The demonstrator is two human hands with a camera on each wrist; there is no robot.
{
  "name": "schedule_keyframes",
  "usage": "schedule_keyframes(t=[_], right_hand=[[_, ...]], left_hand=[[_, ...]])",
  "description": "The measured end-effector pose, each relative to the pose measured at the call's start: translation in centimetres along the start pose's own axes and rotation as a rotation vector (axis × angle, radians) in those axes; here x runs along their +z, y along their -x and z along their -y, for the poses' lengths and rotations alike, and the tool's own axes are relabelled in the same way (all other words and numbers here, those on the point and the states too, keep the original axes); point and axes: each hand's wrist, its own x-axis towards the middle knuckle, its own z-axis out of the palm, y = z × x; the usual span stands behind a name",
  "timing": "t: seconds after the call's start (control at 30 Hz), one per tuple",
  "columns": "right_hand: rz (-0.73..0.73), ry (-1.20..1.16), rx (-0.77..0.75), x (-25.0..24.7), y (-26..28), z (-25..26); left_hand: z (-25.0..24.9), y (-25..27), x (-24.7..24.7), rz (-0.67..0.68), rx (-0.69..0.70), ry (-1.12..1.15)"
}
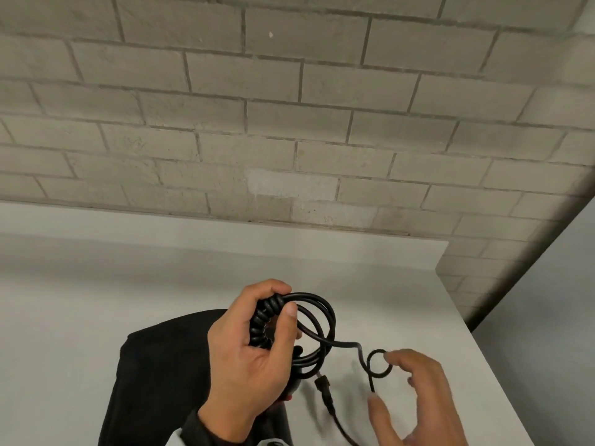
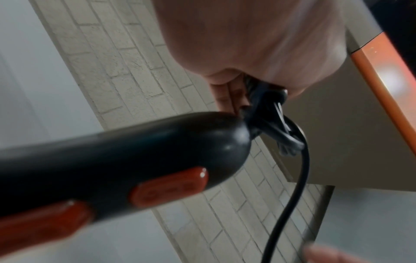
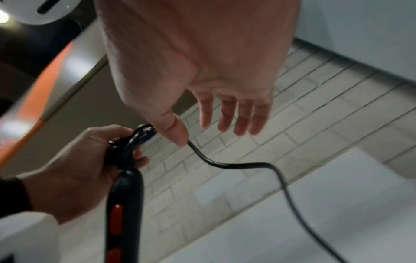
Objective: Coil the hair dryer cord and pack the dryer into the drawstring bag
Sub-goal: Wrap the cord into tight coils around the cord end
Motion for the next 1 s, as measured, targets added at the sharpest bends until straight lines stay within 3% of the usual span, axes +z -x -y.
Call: schedule_keyframes(t=[0.07,0.17,0.23,0.43,0.6,0.73,0.83,1.0], right_hand=[[0.013,-0.141,-0.032,0.3,-0.6,1.9],[0.247,-0.272,0.010,0.3,-1.5,4.1],[0.327,-0.313,-0.060,-0.1,-2.0,4.7],[0.149,-0.187,-0.487,-1.9,-5.6,6.7],[0.148,-0.185,-0.529,-2.9,-10.1,9.7],[0.232,-0.324,-0.429,-1.7,-11.9,11.4],[0.293,-0.499,-0.267,0.2,-12.2,11.2],[0.264,-0.701,0.044,1.8,-11.1,9.1]], left_hand=[[-0.4,0.1,0.0,-0.010,-0.009,-0.018],[-0.8,0.0,0.0,-0.026,-0.009,-0.045],[-1.0,0.1,0.1,-0.037,-0.030,-0.054],[-0.6,-0.1,-0.4,0.010,-0.048,-0.058],[-0.3,-0.3,-0.9,0.067,-0.038,0.008],[-0.5,-0.6,-0.9,0.129,-0.002,0.045],[-0.2,-0.6,-1.0,0.131,-0.014,0.095],[0.2,-0.5,-1.2,0.119,-0.028,0.149]])
